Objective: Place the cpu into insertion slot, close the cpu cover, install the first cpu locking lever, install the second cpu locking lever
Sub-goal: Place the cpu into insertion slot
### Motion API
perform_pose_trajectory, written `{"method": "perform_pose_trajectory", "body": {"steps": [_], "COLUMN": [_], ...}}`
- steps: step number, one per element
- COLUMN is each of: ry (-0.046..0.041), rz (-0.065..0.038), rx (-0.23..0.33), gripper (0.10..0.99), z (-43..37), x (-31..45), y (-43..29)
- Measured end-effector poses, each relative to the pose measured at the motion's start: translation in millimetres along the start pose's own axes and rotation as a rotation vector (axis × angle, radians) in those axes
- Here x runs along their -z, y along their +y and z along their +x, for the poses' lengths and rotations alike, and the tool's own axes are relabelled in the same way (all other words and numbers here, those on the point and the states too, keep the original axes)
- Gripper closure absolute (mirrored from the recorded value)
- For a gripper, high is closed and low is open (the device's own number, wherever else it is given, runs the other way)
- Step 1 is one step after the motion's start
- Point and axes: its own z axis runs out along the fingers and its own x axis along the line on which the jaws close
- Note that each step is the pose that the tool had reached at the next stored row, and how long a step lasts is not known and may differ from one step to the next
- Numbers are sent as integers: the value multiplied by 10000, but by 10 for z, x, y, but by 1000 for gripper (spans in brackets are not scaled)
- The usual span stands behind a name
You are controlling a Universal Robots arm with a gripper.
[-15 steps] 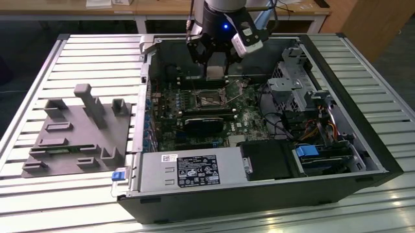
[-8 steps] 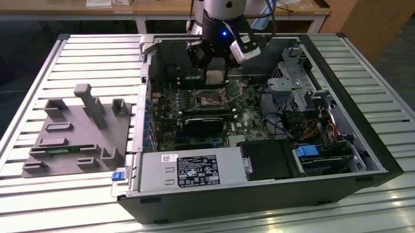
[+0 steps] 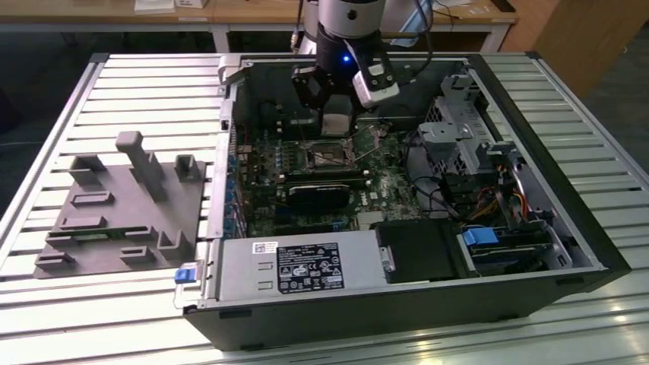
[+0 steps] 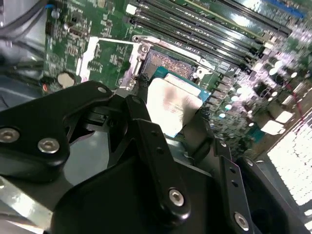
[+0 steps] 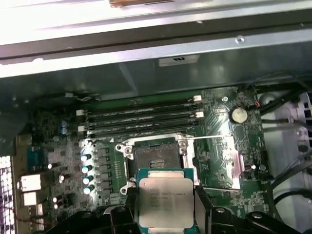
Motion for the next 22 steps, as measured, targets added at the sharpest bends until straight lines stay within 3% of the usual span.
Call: {"method": "perform_pose_trajectory", "body": {"steps": [19, 22], "ry": [-309, -390], "rz": [-25, -30], "rx": [-3446, -4346], "gripper": [549, 549], "z": [-1, -1], "x": [-172, -200], "y": [-16, -18]}}
